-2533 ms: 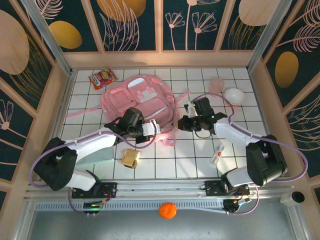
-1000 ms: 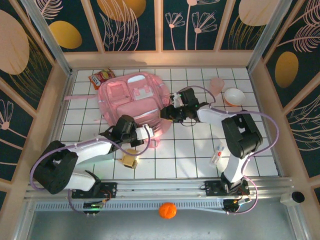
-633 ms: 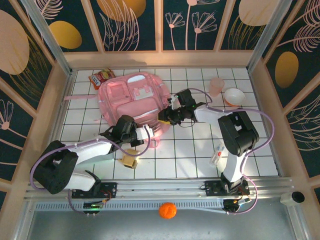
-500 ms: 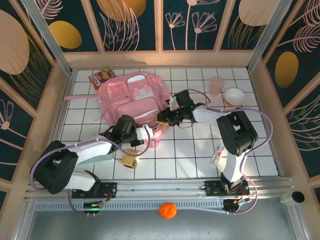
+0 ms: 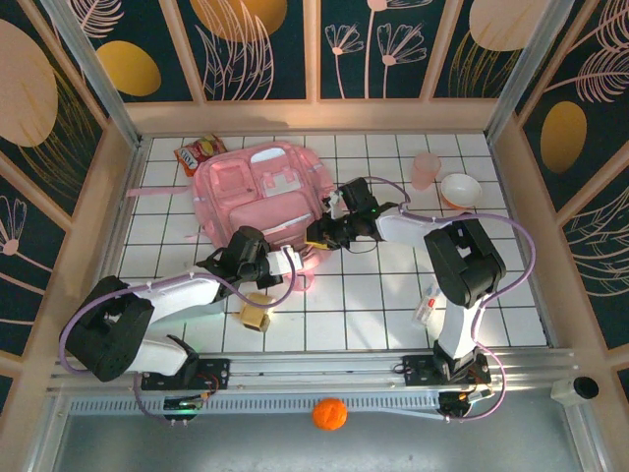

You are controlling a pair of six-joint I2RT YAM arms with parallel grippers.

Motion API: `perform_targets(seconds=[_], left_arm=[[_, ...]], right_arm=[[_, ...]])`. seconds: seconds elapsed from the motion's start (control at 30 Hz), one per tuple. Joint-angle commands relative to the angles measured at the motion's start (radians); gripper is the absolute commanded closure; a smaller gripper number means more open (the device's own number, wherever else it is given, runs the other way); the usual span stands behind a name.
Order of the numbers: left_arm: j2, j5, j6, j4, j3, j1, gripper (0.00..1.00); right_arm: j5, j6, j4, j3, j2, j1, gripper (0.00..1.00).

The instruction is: Pack books, pencil case, and school supplies into a backpack

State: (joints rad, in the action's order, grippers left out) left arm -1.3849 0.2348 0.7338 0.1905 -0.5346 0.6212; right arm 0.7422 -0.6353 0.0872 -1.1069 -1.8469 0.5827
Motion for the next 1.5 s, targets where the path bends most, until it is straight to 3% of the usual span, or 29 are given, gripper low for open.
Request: perform_targets(seconds=[0.0, 0.43, 0.53, 0.63, 0.7, 1.03, 1.3, 1.37, 1.43, 1.47], left_arm=[[-0.004, 0.011, 0.019, 0.075, -0.008, 0.0, 1.0], [-0.003, 0.005, 0.015, 0.082, -0.002, 0.002, 1.0], [-0.003, 0.004, 0.014, 0.082, -0.002, 0.002, 1.0], [-0.001, 0.001, 0.015, 0.076, -0.003, 0.001, 1.0], [0.002, -0.002, 0.015, 0.066, -0.007, 0.001, 1.0], [0.066, 0.01, -0.042, 0.031, 0.006, 0.001, 1.0], [0.132, -0.004, -0.072, -0.03, 0.028, 0.001, 1.0], [0.146, 0.01, -0.102, -0.062, 0.017, 0.0, 0.9], [0.16, 0.048, -0.176, -0.071, -0.006, 0.001, 0.56], [0.166, 0.076, -0.217, -0.066, -0.016, 0.001, 0.44]], right_arm=[[0.038, -0.015, 0.054, -0.023, 0.002, 0.03, 0.75], [0.022, -0.04, 0.062, -0.032, 0.001, 0.052, 0.81], [0.018, -0.049, 0.058, -0.024, 0.011, 0.053, 0.87], [-0.016, -0.052, 0.053, -0.008, 0.038, 0.05, 1.0], [-0.048, -0.06, 0.027, 0.021, 0.071, 0.033, 1.0], [-0.094, -0.198, -0.454, 0.357, 0.288, -0.149, 1.0], [-0.083, -0.287, -0.736, 0.435, 0.306, -0.15, 1.0], [-0.086, -0.272, -0.738, 0.434, 0.323, -0.133, 1.0], [-0.098, -0.231, -0.684, 0.418, 0.347, -0.108, 1.0], [-0.107, -0.208, -0.653, 0.411, 0.359, -0.095, 1.0]])
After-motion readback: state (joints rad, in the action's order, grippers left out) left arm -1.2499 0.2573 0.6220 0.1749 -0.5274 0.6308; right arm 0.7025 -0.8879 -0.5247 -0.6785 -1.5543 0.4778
